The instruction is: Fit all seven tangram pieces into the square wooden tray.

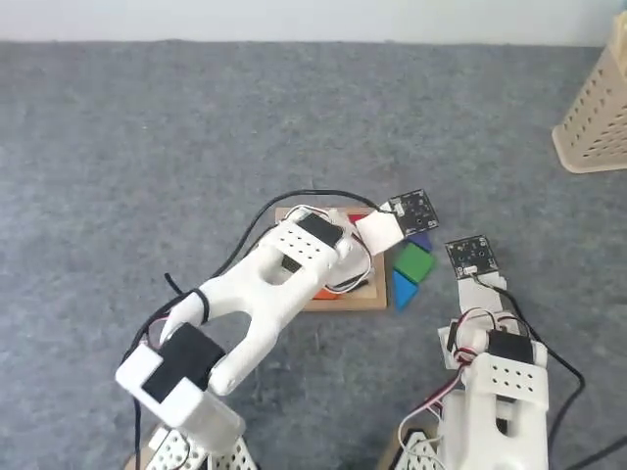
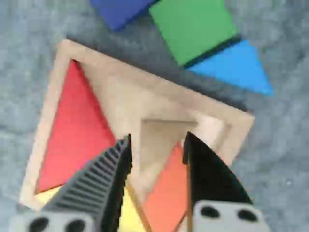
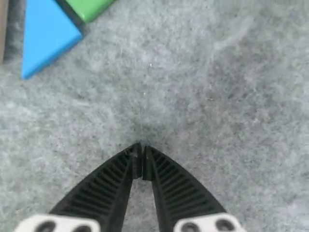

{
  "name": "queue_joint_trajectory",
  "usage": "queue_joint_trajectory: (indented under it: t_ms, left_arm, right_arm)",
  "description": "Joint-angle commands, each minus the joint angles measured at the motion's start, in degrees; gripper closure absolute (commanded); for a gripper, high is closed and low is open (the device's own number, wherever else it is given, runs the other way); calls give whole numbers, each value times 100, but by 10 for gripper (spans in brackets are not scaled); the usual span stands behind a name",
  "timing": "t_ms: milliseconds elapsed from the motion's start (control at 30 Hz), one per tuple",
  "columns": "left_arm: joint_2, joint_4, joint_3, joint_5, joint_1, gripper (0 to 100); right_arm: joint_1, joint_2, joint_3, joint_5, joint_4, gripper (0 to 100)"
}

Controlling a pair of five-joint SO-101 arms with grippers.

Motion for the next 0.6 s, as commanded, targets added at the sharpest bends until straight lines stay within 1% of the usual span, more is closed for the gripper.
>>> queue_joint_trajectory:
  t_ms: [0,100,167,567]
  left_arm:
    - [-53,-325,-31,132,-53,834]
    - [0,-554,-22,519,-70,834]
    - [9,-668,4,651,-70,834]
    - [18,-659,22,765,-70,834]
  right_arm:
    - [22,-154,-26,88,-101,991]
    - [22,-154,-26,88,-101,991]
    - [22,-154,-26,88,-101,991]
    - [22,-154,-26,88,-101,991]
